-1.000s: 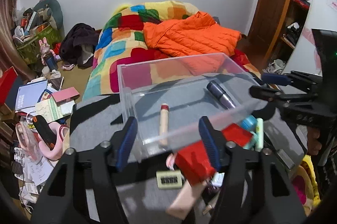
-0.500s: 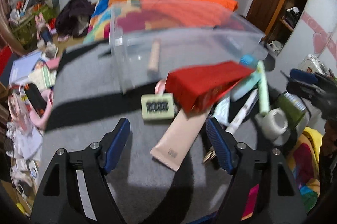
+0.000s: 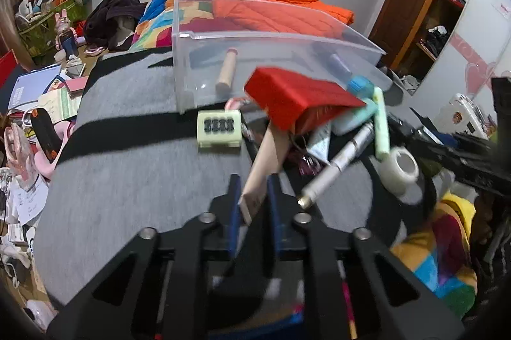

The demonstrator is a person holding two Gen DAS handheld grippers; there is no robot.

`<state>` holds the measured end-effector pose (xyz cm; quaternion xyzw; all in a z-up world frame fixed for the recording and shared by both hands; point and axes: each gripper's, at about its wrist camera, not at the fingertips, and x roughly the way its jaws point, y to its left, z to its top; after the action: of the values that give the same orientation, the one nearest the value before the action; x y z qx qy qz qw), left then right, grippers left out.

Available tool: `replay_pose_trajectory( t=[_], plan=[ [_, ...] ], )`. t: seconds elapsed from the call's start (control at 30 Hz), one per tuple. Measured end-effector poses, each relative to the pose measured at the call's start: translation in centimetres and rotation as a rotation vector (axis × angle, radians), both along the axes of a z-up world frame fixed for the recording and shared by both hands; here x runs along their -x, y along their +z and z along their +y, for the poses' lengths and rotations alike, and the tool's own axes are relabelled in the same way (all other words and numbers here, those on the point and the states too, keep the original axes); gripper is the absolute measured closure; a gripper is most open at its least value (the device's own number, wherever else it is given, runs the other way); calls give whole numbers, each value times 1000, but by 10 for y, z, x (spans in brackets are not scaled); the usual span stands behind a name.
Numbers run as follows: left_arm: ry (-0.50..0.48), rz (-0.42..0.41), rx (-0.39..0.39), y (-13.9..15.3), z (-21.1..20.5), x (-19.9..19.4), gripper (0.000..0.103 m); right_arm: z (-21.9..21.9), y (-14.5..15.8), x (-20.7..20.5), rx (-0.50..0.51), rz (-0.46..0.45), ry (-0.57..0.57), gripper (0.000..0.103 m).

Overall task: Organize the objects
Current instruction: 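Grasp the green pump bottle with the right tool while the left tool grasps the red box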

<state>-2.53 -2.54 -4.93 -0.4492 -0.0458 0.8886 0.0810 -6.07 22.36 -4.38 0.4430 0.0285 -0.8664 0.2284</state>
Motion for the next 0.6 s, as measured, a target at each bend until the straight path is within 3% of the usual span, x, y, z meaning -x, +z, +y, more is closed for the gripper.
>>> replay_pose_trajectory(
  t=[0.2, 0.33, 0.4, 0.5, 0.57, 0.6],
  plan=[
    [-5, 3, 99, -2, 8, -27, 96, 11, -1, -7, -15, 17, -25, 64],
    [-8, 2, 137, 3, 10, -19, 95, 15, -2, -8, -24, 15, -33, 64],
    [-12, -10, 120, 6, 8, -11, 94, 16, -2, -8, -22, 12, -37, 64],
    [-17, 21, 76, 21, 3, -3, 80, 18, -1, -8, -17, 8, -37, 64],
    [-32, 55, 56, 33, 4, 2, 57, 19, -2, -7, -15, 3, -36, 64],
    [-45, 75, 58, 38, 6, 5, 51, 19, -2, -6, -12, 0, -36, 64]
  ],
)
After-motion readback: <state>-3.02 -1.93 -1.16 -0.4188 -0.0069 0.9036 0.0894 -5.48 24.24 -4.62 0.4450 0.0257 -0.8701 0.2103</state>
